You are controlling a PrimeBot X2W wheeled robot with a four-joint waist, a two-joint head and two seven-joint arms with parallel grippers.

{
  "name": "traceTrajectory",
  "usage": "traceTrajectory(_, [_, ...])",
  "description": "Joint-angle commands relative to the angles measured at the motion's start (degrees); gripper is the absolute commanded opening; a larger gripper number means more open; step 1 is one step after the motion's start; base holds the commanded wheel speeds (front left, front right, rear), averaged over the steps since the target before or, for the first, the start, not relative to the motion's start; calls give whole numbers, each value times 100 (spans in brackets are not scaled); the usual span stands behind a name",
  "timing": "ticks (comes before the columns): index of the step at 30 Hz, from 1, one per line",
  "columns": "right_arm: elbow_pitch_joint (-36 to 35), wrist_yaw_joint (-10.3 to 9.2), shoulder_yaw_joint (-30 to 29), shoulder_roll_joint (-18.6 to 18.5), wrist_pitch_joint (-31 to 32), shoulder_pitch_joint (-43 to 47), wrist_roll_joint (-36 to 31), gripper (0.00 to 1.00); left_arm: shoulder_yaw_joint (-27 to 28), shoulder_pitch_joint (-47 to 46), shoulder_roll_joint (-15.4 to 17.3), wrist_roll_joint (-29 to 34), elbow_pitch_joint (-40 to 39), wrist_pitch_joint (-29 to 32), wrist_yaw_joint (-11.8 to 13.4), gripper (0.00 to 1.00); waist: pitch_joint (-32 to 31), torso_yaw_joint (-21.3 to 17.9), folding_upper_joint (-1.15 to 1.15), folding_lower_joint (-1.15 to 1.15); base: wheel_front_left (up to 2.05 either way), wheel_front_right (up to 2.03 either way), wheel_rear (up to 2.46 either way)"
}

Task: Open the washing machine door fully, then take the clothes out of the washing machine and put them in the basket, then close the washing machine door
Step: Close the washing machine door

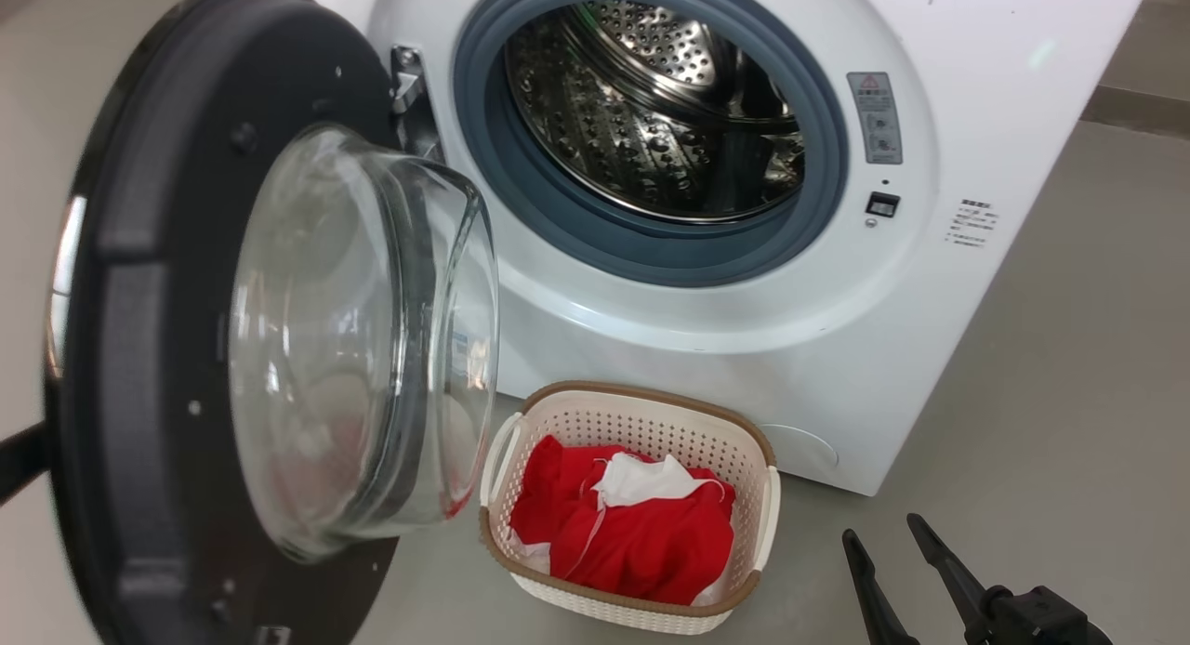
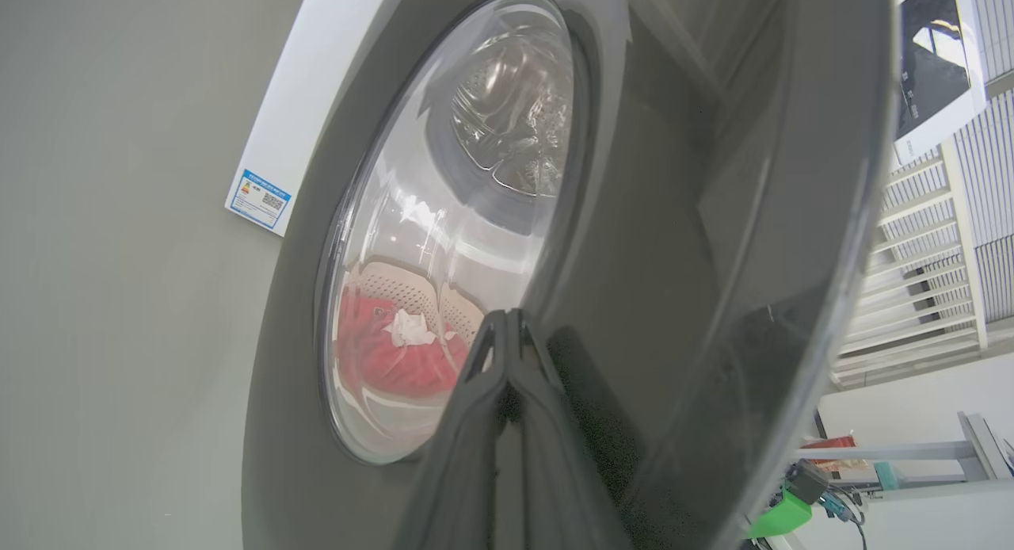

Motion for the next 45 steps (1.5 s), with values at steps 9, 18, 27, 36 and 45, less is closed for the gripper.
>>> traceTrajectory(9, [-172,37,124,-30,-38,-93,58,100,44,-23,-150,-147,-1288,-14,-41,0,9,-422,0,0,0,0,0])
traceTrajectory(18, [-181,37,112,-30,-38,-43,70,100,-366,-243,-563,54,-1741,-400,-41,0,-7,-620,0,0,0,0,0])
traceTrajectory(27, [-197,37,108,-30,-38,-69,80,100,-405,-66,-539,298,-1476,-932,-41,0,22,-642,0,0,0,0,0])
traceTrajectory(36, [-151,37,191,-30,-38,-113,134,100,-425,780,-609,457,-1158,-1880,-41,25,-23,-499,0,0,0,0,0])
traceTrajectory(45, [-109,37,267,-30,-38,-200,162,100,-583,1512,-830,506,-921,-2828,-41,100,-73,-325,0,0,0,0,0])
